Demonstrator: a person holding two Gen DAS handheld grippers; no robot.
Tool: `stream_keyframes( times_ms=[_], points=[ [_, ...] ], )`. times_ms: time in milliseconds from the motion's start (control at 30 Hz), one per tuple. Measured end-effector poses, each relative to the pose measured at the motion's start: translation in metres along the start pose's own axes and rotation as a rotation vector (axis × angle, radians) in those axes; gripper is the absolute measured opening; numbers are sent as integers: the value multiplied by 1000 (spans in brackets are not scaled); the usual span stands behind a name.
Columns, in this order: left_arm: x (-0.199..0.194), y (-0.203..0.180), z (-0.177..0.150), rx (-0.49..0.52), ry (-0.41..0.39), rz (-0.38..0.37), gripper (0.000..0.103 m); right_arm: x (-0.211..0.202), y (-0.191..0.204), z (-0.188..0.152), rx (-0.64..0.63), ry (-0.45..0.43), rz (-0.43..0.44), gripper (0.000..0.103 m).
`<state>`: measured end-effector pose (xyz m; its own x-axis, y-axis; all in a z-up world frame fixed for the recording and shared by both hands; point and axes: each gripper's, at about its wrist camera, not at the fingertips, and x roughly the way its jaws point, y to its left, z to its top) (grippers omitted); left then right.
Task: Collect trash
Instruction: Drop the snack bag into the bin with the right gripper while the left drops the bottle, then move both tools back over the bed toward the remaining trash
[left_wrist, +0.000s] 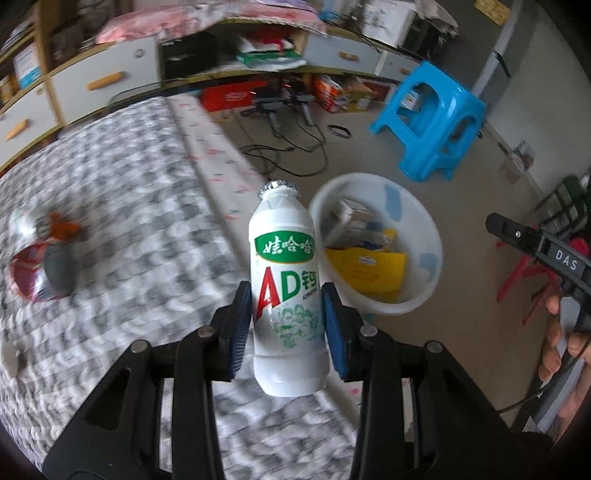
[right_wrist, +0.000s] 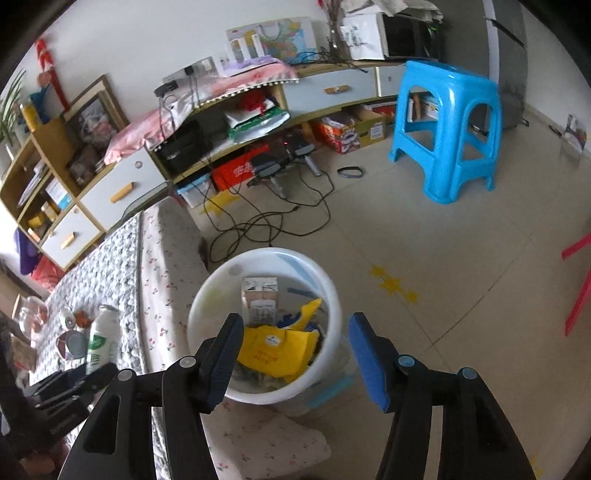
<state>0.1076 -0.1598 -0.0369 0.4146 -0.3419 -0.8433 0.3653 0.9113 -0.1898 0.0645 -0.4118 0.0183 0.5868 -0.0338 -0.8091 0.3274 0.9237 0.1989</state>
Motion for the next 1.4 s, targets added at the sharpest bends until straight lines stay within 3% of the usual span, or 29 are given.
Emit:
stream_keyframes(
  times_ms=[333,533,600,633,667,700,933,1400],
  points=[
    [37,-60,18,134,25,-51,39,-8,-31,-5,54,2,-21,61],
    [41,-77,27,198,-21,-52,40,-11,-39,-3,87,-9,-19,64],
    [43,-82,30,227,-26,-38,51,-12,-38,-2,92,-10,-19,66],
    [44,-82,31,228,-27,-10,72,-12,-38,-2,92,-10,-18,67],
    [41,-80,30,223,-45,11,85,-12,-38,-2,91,-10,-17,67],
    [37,-78,30,220,-72,17,86,-12,-37,-2,88,-10,-17,68],
    [29,-60,29,186,-45,57,86,-12,-32,-2,79,-11,-16,69],
    [-11,1,7,79,-86,139,96,-9,7,-5,3,-3,3,75]
  ],
)
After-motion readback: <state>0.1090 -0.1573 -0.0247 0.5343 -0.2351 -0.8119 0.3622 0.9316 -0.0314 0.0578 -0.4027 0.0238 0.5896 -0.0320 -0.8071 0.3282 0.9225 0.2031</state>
